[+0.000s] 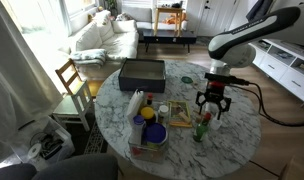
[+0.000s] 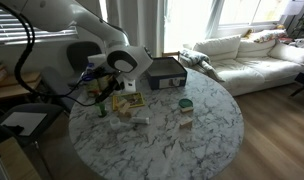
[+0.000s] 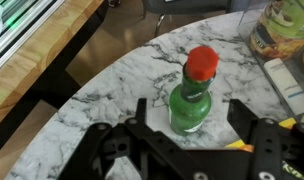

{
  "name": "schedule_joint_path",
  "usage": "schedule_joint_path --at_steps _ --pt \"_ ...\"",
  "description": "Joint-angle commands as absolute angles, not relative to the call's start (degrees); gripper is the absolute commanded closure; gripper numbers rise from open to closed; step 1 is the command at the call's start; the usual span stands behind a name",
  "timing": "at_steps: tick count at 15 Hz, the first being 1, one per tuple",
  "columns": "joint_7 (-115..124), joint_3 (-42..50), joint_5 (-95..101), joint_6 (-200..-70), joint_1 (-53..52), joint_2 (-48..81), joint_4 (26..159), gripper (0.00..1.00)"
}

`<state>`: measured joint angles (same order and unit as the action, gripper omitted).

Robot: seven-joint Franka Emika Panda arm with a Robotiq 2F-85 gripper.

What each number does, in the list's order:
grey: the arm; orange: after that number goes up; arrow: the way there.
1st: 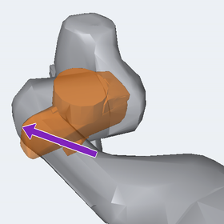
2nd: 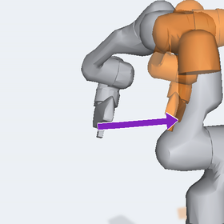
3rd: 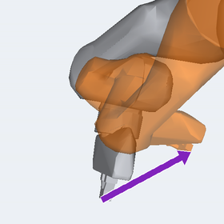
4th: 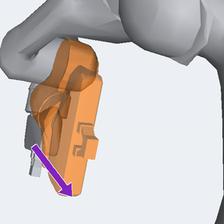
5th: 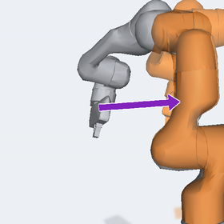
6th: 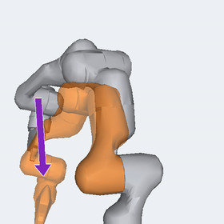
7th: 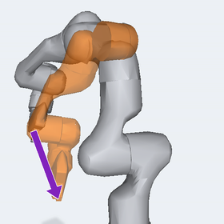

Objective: Take the block off the green bottle then put the green bottle in the clear box

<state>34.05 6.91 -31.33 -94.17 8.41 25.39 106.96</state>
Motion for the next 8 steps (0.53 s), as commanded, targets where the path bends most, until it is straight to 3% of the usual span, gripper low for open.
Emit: schedule_joint_path --at_steps 1,2,3,4,5,7,8 --pt "31.77 6.9 -34.74 -91.94 8.85 24.27 108.4 0.51" --pt "31.57 6.98 -35.36 -91.84 8.72 24.26 108.53 0.58" --pt "31.24 6.99 -36.1 -91.44 8.73 24.26 108.54 0.46" --pt "31.14 7.08 -36.67 -91.26 8.67 24.38 108.54 0.22" --pt "30.9 7.17 -37.04 -91.12 8.58 24.47 108.6 0.21" --pt "30.62 7.25 -37.53 -90.71 8.49 24.55 108.69 0.09" --pt "30.68 7.29 -37.69 -90.46 8.46 24.62 108.7 0.37"
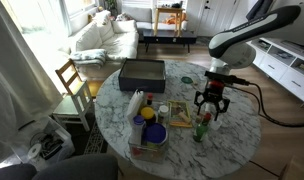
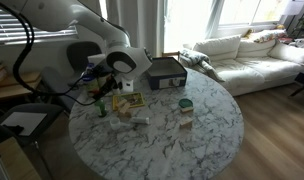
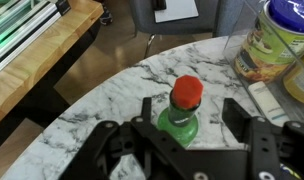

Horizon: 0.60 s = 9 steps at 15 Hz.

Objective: Take the block off the green bottle then put the green bottle in the clear box

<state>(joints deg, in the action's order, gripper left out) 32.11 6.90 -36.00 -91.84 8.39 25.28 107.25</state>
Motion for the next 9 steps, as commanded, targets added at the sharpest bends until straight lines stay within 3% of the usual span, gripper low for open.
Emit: schedule_joint_path --at_steps 1,3,8,9 --pt "30.55 7.31 -37.87 -90.27 8.47 24.63 108.73 0.46" --pt "30.44 7.41 -37.78 -90.21 8.33 24.65 108.88 0.53" --pt "31.52 7.59 -37.52 -90.29 7.83 24.12 109.57 0.93" --pt "32.03 7.62 -37.43 -90.33 7.63 23.6 109.67 0.93"
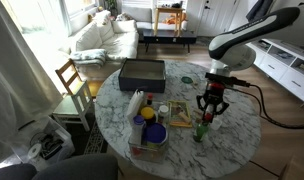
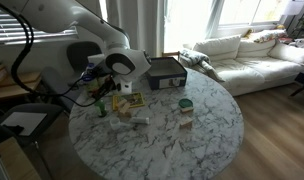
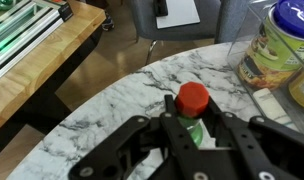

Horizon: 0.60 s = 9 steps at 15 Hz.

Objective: Take the block off the green bottle then put the green bottle in the clear box

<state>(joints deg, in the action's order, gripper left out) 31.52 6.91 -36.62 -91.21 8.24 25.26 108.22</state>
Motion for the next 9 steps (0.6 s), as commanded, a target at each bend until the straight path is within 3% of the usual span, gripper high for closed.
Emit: schedule_joint_path --at_steps 1,9 --pt "32.8 7.68 -37.38 -90.31 7.42 23.08 109.77 0.92" --pt "40.25 6.9 -38.95 -85.41 5.93 17.18 108.42 0.92"
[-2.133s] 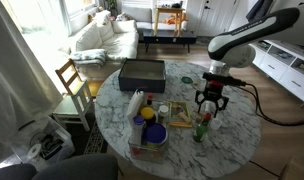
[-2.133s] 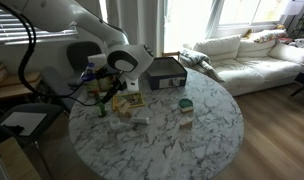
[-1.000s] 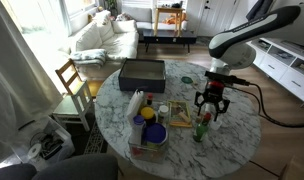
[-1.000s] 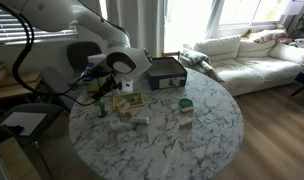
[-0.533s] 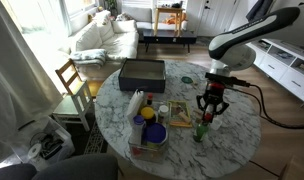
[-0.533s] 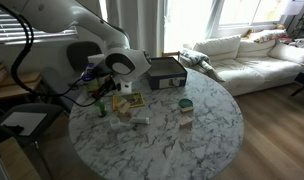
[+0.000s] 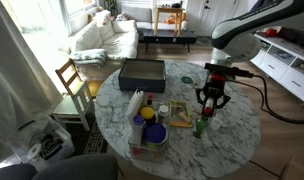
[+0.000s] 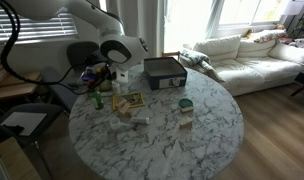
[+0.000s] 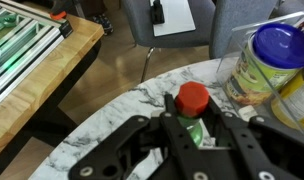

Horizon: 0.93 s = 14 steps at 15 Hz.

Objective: Take the block off the green bottle then put the green bottle in the clear box

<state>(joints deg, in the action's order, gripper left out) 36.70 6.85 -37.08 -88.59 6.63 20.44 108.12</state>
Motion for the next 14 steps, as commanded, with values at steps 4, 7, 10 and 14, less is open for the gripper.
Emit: schedule_joint_path --at_steps 4,7,10,14 --pt "44.59 5.8 -42.32 -83.75 4.48 15.21 106.32 0.92" --pt "47.52 4.75 -46.23 -84.08 3.53 15.08 103.81 0.92" --pt "50.61 4.35 -50.77 -85.35 3.18 16.07 100.91 0.92" --pt "53.2 4.56 -54.8 -86.61 3.31 17.06 98.86 0.92"
